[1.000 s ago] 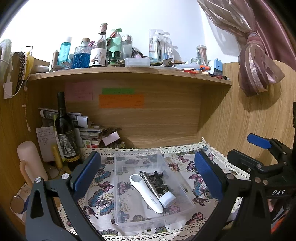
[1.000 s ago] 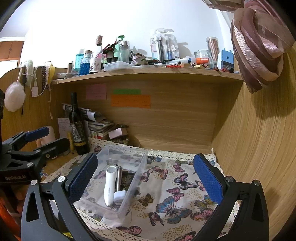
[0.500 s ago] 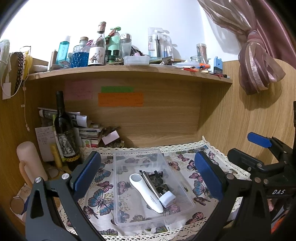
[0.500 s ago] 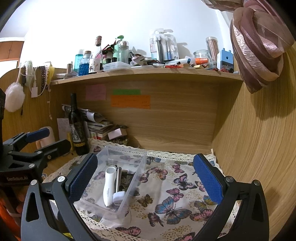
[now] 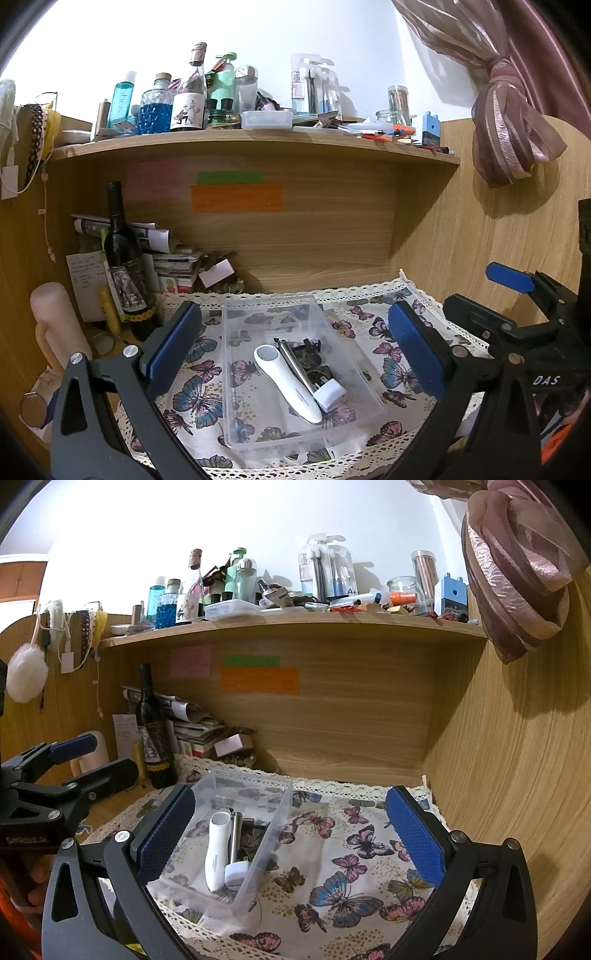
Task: Organize rigid objects
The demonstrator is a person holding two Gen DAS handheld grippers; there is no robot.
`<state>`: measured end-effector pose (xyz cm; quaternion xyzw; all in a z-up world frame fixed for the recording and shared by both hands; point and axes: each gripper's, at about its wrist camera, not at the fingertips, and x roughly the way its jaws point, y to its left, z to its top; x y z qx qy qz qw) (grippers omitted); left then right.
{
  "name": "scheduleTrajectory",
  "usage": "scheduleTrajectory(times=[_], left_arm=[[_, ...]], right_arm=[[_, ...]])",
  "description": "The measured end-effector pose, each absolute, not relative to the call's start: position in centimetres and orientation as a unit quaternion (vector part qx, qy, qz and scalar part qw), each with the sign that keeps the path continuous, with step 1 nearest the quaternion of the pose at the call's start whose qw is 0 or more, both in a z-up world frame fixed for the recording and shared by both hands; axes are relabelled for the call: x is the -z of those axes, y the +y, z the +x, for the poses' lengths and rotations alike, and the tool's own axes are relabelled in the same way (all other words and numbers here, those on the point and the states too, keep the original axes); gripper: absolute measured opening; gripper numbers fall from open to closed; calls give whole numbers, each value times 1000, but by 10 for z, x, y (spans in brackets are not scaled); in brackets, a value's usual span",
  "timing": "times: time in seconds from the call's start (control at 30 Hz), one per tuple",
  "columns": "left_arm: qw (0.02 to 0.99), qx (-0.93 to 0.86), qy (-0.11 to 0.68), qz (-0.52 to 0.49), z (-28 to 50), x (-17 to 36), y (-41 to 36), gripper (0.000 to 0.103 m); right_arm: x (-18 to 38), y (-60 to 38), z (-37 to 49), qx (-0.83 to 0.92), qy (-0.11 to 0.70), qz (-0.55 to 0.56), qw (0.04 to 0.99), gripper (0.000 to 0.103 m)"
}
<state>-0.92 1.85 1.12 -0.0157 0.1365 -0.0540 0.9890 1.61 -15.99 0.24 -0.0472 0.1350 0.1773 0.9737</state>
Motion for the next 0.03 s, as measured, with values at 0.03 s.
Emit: scheduleTrajectory(times=[0.03], left_arm=[[989, 54, 137, -15, -9, -11, 18, 102]], right_arm=[[-2, -160, 17, -178, 136, -47, 973, 103]])
